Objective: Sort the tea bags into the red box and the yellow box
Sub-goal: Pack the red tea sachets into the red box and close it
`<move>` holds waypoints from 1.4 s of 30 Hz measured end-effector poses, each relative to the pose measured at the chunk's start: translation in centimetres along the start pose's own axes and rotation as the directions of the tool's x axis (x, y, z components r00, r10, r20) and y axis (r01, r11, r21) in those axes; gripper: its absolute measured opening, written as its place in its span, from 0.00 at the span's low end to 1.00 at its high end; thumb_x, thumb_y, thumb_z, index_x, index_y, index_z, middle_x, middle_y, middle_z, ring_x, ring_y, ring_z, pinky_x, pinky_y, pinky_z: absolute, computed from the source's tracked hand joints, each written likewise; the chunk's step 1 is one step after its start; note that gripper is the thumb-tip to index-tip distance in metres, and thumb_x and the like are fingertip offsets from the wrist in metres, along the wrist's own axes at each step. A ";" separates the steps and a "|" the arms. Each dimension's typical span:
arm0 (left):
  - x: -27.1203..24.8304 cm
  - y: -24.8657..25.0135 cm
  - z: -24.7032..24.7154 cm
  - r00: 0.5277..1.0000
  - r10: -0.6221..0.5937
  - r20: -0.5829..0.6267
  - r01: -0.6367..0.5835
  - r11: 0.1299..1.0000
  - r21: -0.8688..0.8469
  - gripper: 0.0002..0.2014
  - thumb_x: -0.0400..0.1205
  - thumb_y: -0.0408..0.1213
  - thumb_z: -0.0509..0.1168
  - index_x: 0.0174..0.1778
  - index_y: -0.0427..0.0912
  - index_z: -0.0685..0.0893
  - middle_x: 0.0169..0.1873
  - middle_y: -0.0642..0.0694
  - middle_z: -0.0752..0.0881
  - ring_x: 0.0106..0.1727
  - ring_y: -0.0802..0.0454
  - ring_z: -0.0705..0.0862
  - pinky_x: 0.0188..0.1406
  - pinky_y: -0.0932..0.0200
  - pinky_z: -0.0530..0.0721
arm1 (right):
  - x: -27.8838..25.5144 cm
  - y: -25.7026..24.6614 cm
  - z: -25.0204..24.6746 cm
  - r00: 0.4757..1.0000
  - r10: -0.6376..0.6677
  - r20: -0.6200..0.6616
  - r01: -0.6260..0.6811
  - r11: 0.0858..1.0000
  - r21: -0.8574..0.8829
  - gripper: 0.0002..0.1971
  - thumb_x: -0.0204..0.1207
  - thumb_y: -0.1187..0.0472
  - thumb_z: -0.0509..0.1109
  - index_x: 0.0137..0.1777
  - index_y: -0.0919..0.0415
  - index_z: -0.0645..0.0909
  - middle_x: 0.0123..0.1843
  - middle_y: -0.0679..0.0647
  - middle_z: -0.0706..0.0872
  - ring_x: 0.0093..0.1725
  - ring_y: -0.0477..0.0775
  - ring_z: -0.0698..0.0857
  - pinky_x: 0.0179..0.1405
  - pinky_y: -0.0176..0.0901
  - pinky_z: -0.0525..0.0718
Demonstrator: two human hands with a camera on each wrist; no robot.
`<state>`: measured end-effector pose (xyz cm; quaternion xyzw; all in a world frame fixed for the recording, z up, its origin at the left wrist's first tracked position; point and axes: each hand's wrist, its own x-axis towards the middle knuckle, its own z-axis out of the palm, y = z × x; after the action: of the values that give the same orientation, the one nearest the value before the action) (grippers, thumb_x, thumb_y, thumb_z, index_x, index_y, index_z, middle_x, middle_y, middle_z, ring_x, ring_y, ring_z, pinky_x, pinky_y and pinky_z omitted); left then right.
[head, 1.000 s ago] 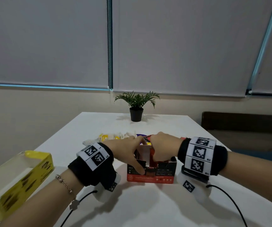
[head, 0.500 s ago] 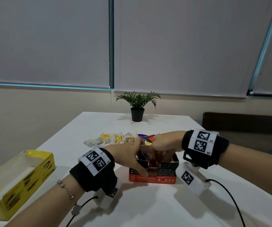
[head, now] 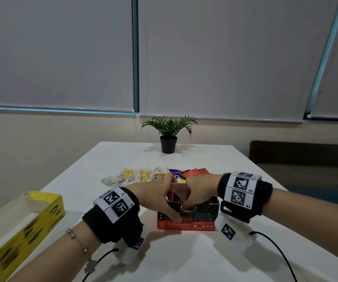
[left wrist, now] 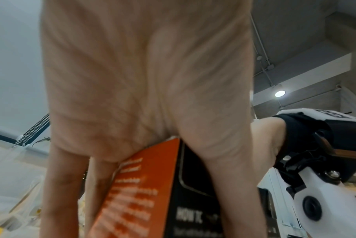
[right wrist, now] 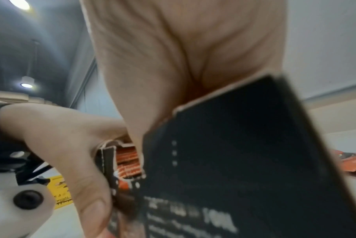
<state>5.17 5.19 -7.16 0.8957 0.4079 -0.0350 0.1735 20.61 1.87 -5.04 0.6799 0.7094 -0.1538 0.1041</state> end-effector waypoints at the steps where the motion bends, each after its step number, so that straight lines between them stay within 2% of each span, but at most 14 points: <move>1: 0.0 0.0 0.0 1.000 -0.001 0.003 0.001 1.000 -0.001 0.47 0.66 0.61 0.77 0.73 0.54 0.57 0.69 0.52 0.69 0.65 0.50 0.75 0.68 0.47 0.77 | 0.0 0.0 -0.1 1.000 -0.001 0.006 0.001 1.000 0.005 0.20 0.76 0.46 0.72 0.58 0.61 0.83 0.50 0.56 0.89 0.43 0.52 0.84 0.47 0.42 0.84; 4: -0.2 0.1 -0.1 1.000 -0.006 0.013 0.006 1.000 -0.005 0.47 0.66 0.61 0.77 0.74 0.55 0.56 0.70 0.53 0.69 0.65 0.50 0.76 0.68 0.47 0.77 | -0.4 0.6 -1.0 1.000 0.001 0.030 -0.005 0.994 0.105 0.20 0.74 0.48 0.76 0.56 0.63 0.86 0.47 0.55 0.92 0.39 0.51 0.88 0.47 0.42 0.87; 8: -0.3 -0.2 -0.4 1.000 -0.026 0.016 0.027 1.000 -0.015 0.46 0.66 0.59 0.78 0.72 0.54 0.57 0.66 0.55 0.72 0.62 0.53 0.78 0.66 0.49 0.78 | -1.4 2.7 -3.4 0.999 -0.043 0.031 0.030 0.940 0.339 0.11 0.78 0.57 0.74 0.51 0.66 0.90 0.42 0.51 0.93 0.41 0.44 0.92 0.46 0.31 0.84; 13: -0.6 -0.5 -0.8 0.999 -0.036 0.037 0.036 0.999 -0.011 0.46 0.66 0.59 0.78 0.72 0.56 0.56 0.68 0.55 0.72 0.64 0.51 0.79 0.67 0.47 0.78 | -1.5 8.3 -6.9 0.994 0.028 -0.107 0.042 0.801 0.598 0.10 0.80 0.66 0.71 0.53 0.75 0.86 0.48 0.65 0.92 0.47 0.58 0.93 0.51 0.41 0.90; 17: -0.7 -0.6 -1.4 0.996 -0.022 0.084 0.028 0.998 -0.065 0.51 0.60 0.65 0.78 0.72 0.66 0.52 0.71 0.57 0.69 0.66 0.50 0.78 0.71 0.46 0.76 | -0.4 13.1 -6.3 0.966 0.195 -0.173 -0.068 0.829 0.554 0.07 0.79 0.67 0.72 0.54 0.68 0.86 0.49 0.62 0.92 0.47 0.58 0.91 0.41 0.44 0.91; 19: -0.6 -0.7 -2.1 0.996 -0.022 0.091 0.028 0.997 -0.070 0.54 0.56 0.71 0.75 0.73 0.69 0.50 0.74 0.55 0.67 0.69 0.49 0.76 0.73 0.45 0.73 | 0.7 15.0 -5.1 0.940 0.284 -0.188 -0.173 0.873 0.456 0.09 0.78 0.64 0.74 0.56 0.62 0.86 0.52 0.57 0.89 0.50 0.54 0.88 0.44 0.44 0.91; 23: -0.7 0.2 -4.4 1.000 -0.017 0.025 0.019 0.995 -0.100 0.51 0.61 0.82 0.60 0.79 0.67 0.52 0.75 0.52 0.67 0.70 0.49 0.76 0.75 0.42 0.70 | 2.8 17.0 -3.2 0.927 0.345 -0.149 -0.272 0.889 0.368 0.19 0.74 0.55 0.78 0.64 0.57 0.83 0.63 0.56 0.84 0.62 0.55 0.83 0.62 0.49 0.86; 26: -0.6 1.4 -6.5 0.998 -0.005 -0.068 -0.009 0.979 -0.206 0.36 0.77 0.71 0.48 0.78 0.57 0.63 0.70 0.53 0.74 0.66 0.53 0.79 0.74 0.44 0.71 | 3.5 16.6 -2.7 0.916 0.366 -0.161 -0.289 0.885 0.366 0.31 0.71 0.44 0.78 0.72 0.54 0.77 0.71 0.54 0.78 0.67 0.56 0.80 0.66 0.48 0.81; 29: 0.0 1.9 -7.8 0.997 -0.013 -0.071 -0.002 0.978 -0.207 0.29 0.81 0.65 0.52 0.75 0.57 0.68 0.66 0.54 0.78 0.62 0.56 0.83 0.71 0.48 0.75 | 5.3 16.5 -1.8 0.890 0.417 -0.187 -0.347 0.883 0.316 0.62 0.43 0.19 0.74 0.77 0.54 0.70 0.73 0.54 0.78 0.68 0.57 0.80 0.68 0.52 0.78; 31: 0.6 2.0 -8.3 0.998 0.000 -0.058 -0.011 0.981 -0.193 0.27 0.82 0.62 0.57 0.75 0.56 0.69 0.65 0.53 0.79 0.60 0.56 0.84 0.67 0.52 0.78 | 6.3 16.5 -0.9 0.898 0.412 -0.151 -0.310 0.839 0.446 0.72 0.33 0.21 0.78 0.79 0.58 0.66 0.67 0.56 0.84 0.62 0.58 0.85 0.61 0.52 0.83; 33: 1.0 2.3 -8.8 0.998 0.023 -0.060 -0.035 0.977 -0.209 0.25 0.82 0.58 0.60 0.74 0.55 0.71 0.65 0.52 0.80 0.59 0.56 0.85 0.64 0.55 0.81 | 6.0 15.2 -0.5 0.924 0.377 -0.062 -0.300 0.816 0.495 0.63 0.46 0.33 0.85 0.79 0.63 0.66 0.56 0.57 0.89 0.52 0.57 0.89 0.41 0.38 0.85; 35: 1.1 2.5 -9.2 0.996 0.046 -0.078 -0.063 0.972 -0.226 0.24 0.82 0.56 0.61 0.74 0.54 0.71 0.63 0.51 0.82 0.59 0.57 0.86 0.63 0.54 0.82 | 5.5 14.5 -0.3 0.909 0.404 -0.108 -0.337 0.861 0.381 0.43 0.58 0.36 0.80 0.69 0.63 0.79 0.53 0.53 0.91 0.48 0.52 0.90 0.31 0.34 0.79; 38: 1.2 2.4 -9.7 0.993 0.068 -0.096 -0.088 0.971 -0.223 0.24 0.82 0.55 0.62 0.74 0.54 0.71 0.62 0.52 0.82 0.58 0.58 0.86 0.64 0.53 0.82 | 5.4 14.0 -0.5 0.917 0.364 -0.161 -0.307 0.905 0.294 0.29 0.64 0.47 0.82 0.63 0.61 0.85 0.48 0.52 0.91 0.38 0.48 0.86 0.25 0.32 0.77; 42: 0.9 2.0 -10.3 0.990 0.093 -0.108 -0.114 0.971 -0.208 0.24 0.82 0.54 0.62 0.74 0.54 0.71 0.62 0.53 0.82 0.57 0.58 0.86 0.63 0.54 0.82 | 5.0 14.4 -1.8 0.922 0.351 -0.163 -0.309 0.921 0.238 0.30 0.64 0.55 0.84 0.66 0.55 0.80 0.61 0.53 0.85 0.51 0.52 0.84 0.35 0.38 0.81</move>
<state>6.45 8.10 2.88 0.8924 0.3701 0.0619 0.2504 34.78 7.58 -6.27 0.8094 0.5708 -0.1375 -0.0156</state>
